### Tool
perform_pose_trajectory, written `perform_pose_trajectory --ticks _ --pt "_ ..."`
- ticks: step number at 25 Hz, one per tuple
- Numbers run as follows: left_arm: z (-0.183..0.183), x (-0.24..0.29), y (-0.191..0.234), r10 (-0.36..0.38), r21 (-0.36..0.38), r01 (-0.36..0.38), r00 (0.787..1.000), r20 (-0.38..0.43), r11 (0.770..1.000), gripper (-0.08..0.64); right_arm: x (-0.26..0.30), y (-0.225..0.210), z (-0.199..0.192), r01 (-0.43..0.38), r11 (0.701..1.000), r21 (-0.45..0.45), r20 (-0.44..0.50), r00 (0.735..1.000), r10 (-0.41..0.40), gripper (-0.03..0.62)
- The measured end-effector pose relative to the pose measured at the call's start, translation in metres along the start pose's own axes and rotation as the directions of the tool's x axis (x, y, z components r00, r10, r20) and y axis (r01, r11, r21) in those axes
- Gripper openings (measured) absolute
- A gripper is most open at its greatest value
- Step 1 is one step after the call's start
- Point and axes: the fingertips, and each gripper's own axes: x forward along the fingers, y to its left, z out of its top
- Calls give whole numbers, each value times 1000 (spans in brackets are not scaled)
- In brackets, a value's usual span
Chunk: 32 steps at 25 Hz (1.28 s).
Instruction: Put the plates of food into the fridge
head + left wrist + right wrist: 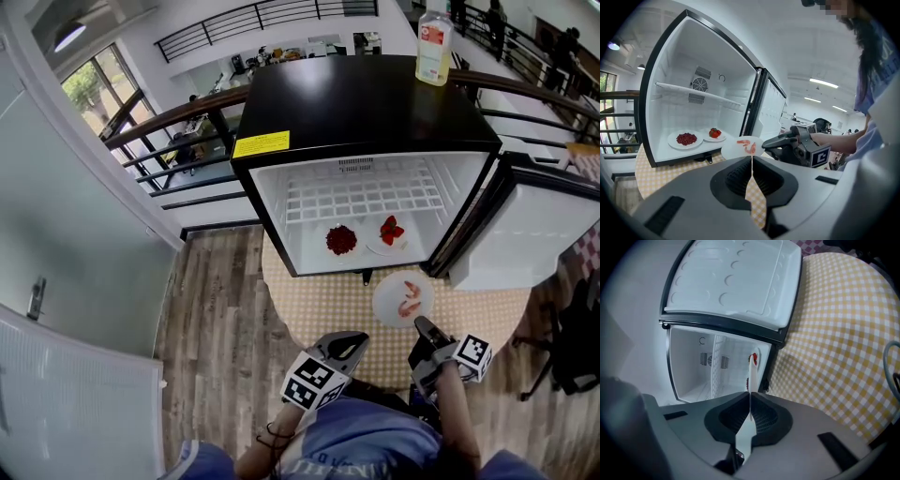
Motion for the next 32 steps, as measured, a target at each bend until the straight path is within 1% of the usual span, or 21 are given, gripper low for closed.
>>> perform_pose_trajectory --ticks 3,6,11,15,21,27,32 --pt "0 -1 -1 6 -4 -6 1000 2 1000 20 -3 30 5 -69 997 -17 8 998 69 20" --pt "-1 -4 -1 14 -8 -14 1000 3 1000 20 -4 61 9 -142 989 -33 12 990 142 20" --pt "-2 -12 2 28 -15 -27 1000 13 1000 20 -3 109 15 -238 969 -65 12 971 240 20" --pt "-1 -22 13 55 -20 -55 998 17 998 20 8 142 20 -300 950 -89 11 953 302 20" --pt "1 -39 30 83 -24 -82 996 23 996 20 34 172 21 -334 936 -113 11 941 337 20" --pt "1 -55 54 105 -35 -105 994 23 994 20 65 187 19 -324 937 -134 5 945 327 20" --pt "4 -61 70 103 -37 -102 994 29 994 20 90 196 16 -304 941 -153 0 952 307 21"
